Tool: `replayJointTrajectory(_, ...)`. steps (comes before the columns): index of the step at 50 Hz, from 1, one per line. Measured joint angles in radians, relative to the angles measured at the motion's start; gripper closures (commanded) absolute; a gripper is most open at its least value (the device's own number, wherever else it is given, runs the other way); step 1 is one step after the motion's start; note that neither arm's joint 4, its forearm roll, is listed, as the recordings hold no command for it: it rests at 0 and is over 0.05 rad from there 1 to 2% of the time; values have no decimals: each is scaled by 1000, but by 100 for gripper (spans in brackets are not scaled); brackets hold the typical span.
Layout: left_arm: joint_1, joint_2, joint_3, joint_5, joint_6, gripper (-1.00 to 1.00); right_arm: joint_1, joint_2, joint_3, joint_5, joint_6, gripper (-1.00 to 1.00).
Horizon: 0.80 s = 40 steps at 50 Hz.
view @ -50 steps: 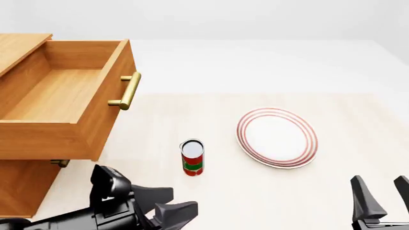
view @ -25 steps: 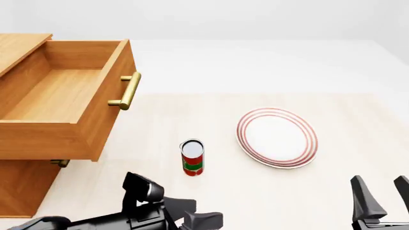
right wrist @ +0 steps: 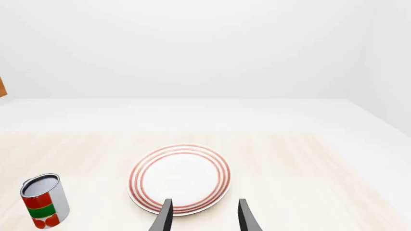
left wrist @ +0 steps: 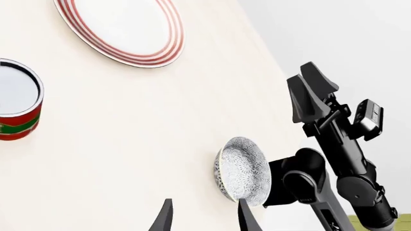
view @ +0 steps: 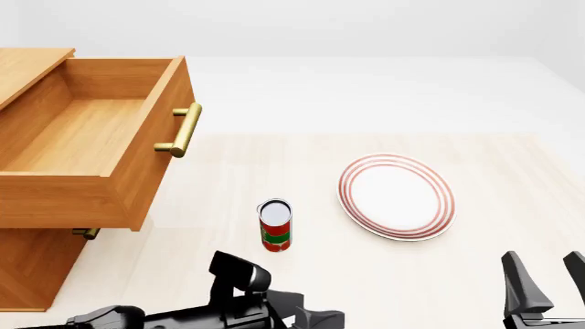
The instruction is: Put the bowl in the top drawer of the cabinet.
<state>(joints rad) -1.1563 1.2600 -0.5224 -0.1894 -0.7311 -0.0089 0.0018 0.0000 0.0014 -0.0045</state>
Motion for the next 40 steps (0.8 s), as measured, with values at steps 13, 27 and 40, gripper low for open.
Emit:
replayJointTrajectory(13,-12,59,-30,-10,-10,-100,0,0,0,0,0,-100)
replayJointTrajectory(27,-24,110,-62,-5,-28,-100,0,0,0,0,0,-100)
replayJointTrajectory(40,-42,145,-101,26,-56,-100,0,0,0,0,0,-100)
